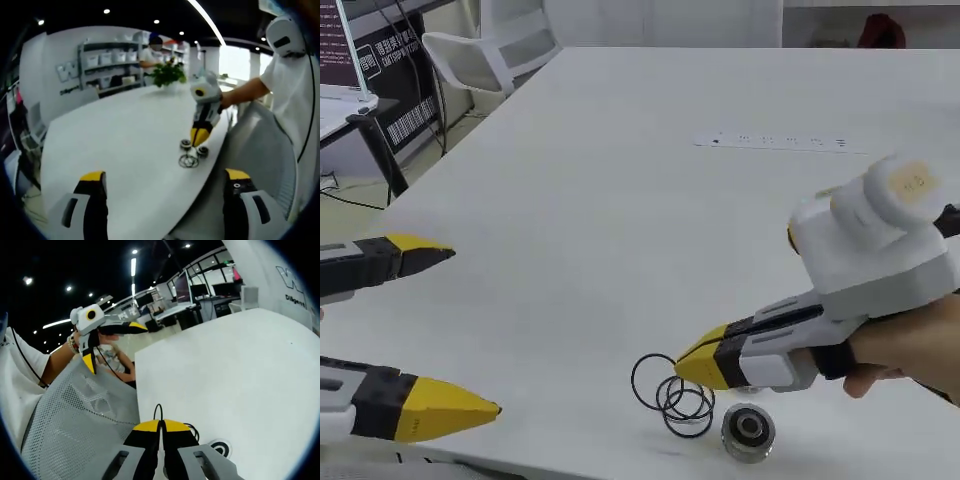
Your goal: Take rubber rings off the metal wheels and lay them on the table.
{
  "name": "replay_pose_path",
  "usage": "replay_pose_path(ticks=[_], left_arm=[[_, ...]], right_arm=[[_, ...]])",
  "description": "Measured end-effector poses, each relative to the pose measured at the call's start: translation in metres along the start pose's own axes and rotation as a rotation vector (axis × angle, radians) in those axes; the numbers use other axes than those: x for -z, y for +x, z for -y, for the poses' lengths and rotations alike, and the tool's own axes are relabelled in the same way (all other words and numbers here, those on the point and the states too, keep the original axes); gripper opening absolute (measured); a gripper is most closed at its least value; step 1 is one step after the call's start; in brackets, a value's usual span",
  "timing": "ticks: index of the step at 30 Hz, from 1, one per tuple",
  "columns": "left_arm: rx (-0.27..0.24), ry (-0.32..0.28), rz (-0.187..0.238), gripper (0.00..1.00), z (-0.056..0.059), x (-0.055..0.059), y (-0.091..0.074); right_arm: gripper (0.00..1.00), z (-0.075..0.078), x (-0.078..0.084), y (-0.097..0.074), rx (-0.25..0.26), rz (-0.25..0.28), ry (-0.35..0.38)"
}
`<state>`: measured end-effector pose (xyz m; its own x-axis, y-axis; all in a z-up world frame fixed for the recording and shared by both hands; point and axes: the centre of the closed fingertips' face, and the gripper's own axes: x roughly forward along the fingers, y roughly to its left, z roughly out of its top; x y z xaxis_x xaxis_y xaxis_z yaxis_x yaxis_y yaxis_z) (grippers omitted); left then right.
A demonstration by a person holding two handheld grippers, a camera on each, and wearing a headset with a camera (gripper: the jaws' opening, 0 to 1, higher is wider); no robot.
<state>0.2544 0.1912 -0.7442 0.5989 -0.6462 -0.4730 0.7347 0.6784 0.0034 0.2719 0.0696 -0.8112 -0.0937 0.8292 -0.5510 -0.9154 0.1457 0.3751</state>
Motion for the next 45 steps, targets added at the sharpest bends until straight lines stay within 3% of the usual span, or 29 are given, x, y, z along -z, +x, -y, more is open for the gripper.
replay_pose_path(ticks=[11,18,35,45], left_arm=[[0.017,0.014,-0.013,0.98,0.004,0.000,0.003],[0.015,0.014,-0.014,0.97,0.004,0.000,0.003],[0.009,0.010,-0.019,0.97,0.005,0.001,0.004],[0.014,0.006,-0.024,0.97,0.009,0.002,0.005]], right_arm=[[0.00,0.011,0.018,0.014,-0.012,-0.069,0.026],[0.00,0.019,0.031,0.018,0.010,-0.106,0.032],[0.04,0.024,0.038,0.021,0.038,-0.133,0.001],[0.09,0.023,0.033,0.009,0.061,-0.132,-0.031]])
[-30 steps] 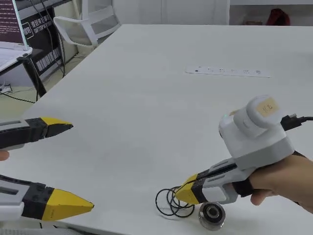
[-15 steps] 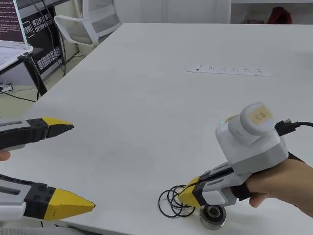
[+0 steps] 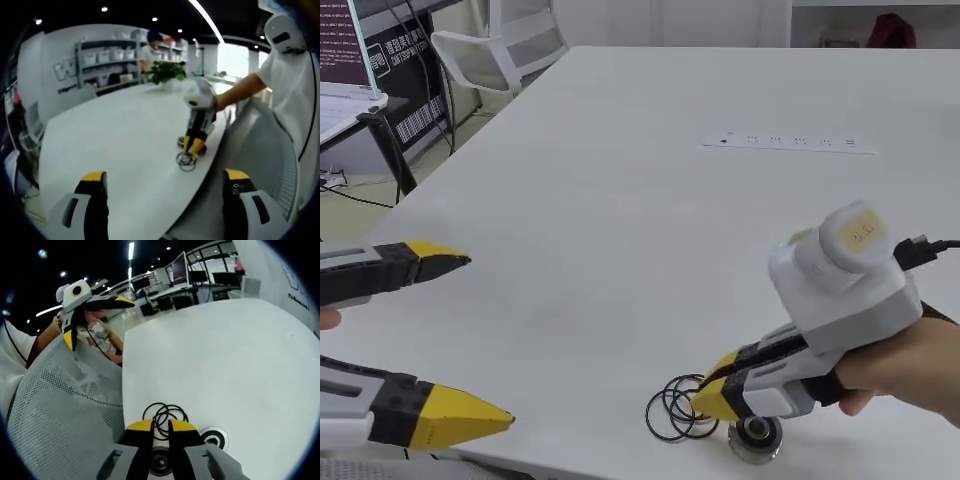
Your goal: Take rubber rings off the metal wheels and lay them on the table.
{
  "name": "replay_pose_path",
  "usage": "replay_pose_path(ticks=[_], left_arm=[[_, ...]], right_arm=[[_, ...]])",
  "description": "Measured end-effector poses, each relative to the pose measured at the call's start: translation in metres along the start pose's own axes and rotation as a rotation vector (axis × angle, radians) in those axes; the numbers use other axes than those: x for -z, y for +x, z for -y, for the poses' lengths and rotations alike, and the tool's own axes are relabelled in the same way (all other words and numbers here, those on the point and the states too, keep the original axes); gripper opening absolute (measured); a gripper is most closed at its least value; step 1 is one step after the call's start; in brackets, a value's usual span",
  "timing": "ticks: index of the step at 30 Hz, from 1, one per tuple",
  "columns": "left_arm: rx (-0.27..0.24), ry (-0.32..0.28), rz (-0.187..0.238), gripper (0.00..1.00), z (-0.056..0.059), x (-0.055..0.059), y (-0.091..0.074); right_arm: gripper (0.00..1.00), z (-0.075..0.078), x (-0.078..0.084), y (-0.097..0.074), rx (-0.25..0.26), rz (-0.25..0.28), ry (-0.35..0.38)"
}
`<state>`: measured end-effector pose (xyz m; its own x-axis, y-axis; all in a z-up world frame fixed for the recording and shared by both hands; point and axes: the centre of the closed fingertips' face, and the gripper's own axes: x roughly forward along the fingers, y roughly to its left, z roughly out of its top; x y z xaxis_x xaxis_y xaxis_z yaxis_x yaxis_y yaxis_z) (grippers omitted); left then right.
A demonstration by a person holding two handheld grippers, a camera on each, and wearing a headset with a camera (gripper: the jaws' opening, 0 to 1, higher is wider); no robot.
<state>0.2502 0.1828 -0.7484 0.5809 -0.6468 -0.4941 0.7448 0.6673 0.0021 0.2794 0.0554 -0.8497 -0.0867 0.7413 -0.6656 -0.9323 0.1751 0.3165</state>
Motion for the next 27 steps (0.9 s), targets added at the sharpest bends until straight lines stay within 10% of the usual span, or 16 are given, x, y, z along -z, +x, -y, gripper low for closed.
replay_pose_path(ticks=[27], left_arm=[[0.025,0.013,-0.002,0.97,0.002,0.000,0.011]], right_arm=[[0.46,-0.027,-0.013,-0.065,0.067,0.059,-0.195]])
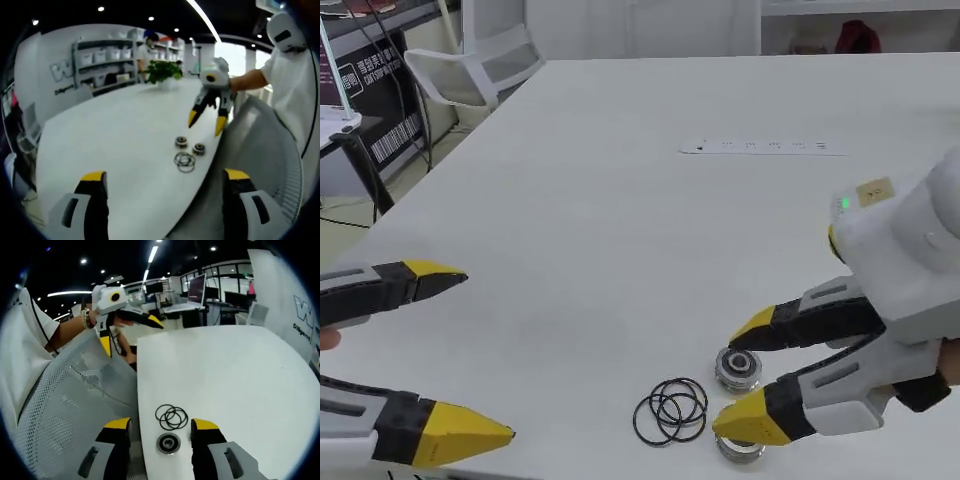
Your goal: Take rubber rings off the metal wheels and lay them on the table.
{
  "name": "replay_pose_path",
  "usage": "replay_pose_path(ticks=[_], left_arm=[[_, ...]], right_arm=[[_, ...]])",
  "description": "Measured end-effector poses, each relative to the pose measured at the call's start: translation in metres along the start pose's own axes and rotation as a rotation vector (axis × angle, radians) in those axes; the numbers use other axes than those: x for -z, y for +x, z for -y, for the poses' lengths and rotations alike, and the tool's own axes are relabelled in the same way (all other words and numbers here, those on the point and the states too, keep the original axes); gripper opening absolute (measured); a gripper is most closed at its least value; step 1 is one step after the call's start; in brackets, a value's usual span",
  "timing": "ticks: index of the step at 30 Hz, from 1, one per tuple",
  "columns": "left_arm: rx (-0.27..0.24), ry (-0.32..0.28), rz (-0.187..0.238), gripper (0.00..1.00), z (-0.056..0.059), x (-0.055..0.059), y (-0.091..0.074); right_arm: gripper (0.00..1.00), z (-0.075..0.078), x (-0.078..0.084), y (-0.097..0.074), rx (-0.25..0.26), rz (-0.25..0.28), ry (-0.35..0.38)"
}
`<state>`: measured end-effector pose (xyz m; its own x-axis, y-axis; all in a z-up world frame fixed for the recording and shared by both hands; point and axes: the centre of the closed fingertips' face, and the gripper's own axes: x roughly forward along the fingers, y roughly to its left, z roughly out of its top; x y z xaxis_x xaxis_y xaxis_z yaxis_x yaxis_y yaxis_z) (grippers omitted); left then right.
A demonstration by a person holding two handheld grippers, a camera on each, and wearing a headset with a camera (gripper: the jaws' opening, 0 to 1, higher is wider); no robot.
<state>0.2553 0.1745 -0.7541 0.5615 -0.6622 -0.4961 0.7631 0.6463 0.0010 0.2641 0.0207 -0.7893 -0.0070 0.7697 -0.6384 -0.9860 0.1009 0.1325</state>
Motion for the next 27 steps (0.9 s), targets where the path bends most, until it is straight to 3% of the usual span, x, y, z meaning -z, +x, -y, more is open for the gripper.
replay_pose_path(ticks=[8,14,25,27], left_arm=[[0.010,-0.012,0.011,0.96,0.005,-0.002,0.006],[0.006,-0.022,0.014,0.96,0.005,0.000,0.007],[-0.023,-0.068,0.047,0.97,0.000,0.002,0.004],[-0.029,-0.076,0.052,0.97,-0.001,0.003,0.003]], right_arm=[[0.57,0.015,-0.001,-0.026,0.104,0.064,-0.014],[0.69,0.018,0.007,-0.042,0.134,0.081,-0.017],[0.87,0.036,0.025,-0.065,0.240,0.160,0.097],[0.89,0.040,0.028,-0.067,0.259,0.194,0.137]])
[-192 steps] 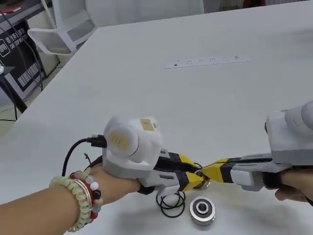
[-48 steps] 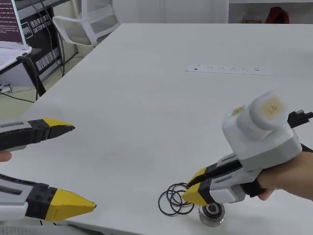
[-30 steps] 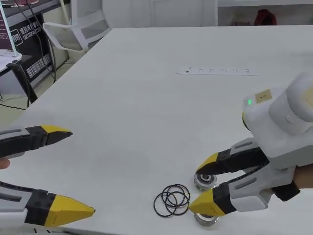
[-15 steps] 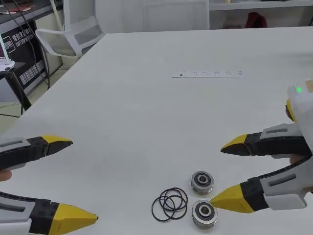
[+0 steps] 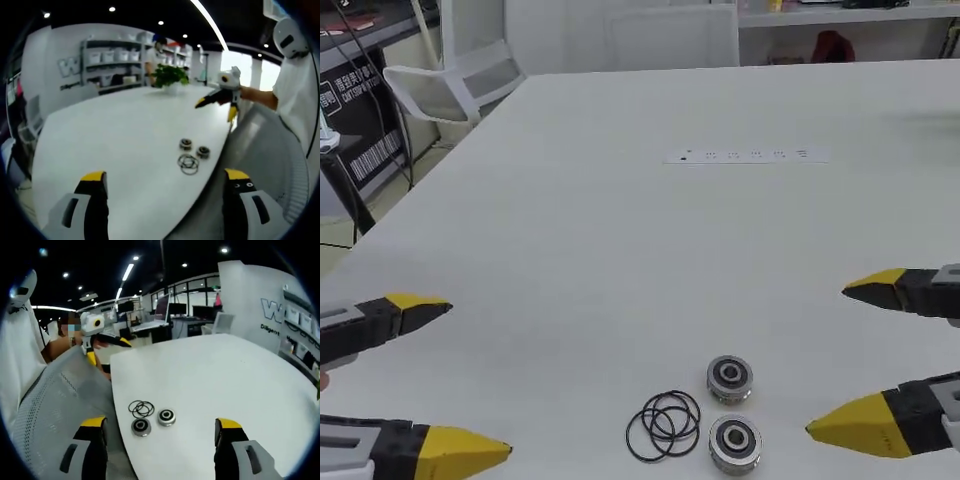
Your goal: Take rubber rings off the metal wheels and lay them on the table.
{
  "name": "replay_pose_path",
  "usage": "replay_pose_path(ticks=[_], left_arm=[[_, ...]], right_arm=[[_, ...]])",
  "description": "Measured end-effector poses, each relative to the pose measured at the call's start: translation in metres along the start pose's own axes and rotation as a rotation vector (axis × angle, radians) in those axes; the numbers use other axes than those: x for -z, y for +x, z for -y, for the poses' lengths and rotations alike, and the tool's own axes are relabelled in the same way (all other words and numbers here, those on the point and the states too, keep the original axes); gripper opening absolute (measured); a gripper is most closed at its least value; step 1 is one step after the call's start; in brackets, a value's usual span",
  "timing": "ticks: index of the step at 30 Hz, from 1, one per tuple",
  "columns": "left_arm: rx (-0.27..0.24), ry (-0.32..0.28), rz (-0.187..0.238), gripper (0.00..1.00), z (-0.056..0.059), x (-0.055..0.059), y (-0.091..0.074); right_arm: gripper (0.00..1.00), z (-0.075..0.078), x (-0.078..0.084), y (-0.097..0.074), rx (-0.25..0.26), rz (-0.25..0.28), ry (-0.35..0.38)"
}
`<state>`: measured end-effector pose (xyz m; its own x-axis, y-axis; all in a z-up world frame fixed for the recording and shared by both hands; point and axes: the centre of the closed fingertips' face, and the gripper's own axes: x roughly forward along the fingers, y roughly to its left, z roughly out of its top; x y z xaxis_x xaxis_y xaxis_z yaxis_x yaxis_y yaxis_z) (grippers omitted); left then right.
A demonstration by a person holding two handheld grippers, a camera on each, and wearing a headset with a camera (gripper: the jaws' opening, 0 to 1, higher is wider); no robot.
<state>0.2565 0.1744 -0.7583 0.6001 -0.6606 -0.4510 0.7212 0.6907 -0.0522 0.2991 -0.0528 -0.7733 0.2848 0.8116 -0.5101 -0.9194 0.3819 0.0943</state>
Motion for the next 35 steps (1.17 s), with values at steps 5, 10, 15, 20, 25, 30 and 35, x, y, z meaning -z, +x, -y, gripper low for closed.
replay_pose_path(ticks=[5,10,15,20,25,30,35], left_arm=[[-0.018,-0.022,0.008,0.97,-0.005,0.003,-0.002],[-0.026,-0.036,0.010,0.97,-0.008,0.006,-0.005],[-0.030,-0.053,0.013,0.97,-0.011,0.012,-0.006],[-0.033,-0.064,0.013,0.97,-0.011,0.016,-0.006],[-0.035,-0.075,0.016,0.97,-0.013,0.018,-0.007],[-0.033,-0.089,0.019,0.96,-0.014,0.021,-0.008],[-0.036,-0.092,0.023,0.95,-0.015,0.022,-0.008]], right_arm=[[0.99,0.002,0.009,-0.003,0.014,0.056,0.064],[0.99,0.001,0.024,-0.006,0.032,0.060,0.096],[0.99,0.002,0.037,-0.010,0.062,0.065,0.140],[0.99,0.004,0.053,-0.012,0.089,0.043,0.174],[0.99,0.003,0.067,-0.012,0.102,0.011,0.191],[0.99,0.000,0.077,-0.010,0.103,-0.026,0.200],[0.99,-0.003,0.080,-0.008,0.106,-0.044,0.196]])
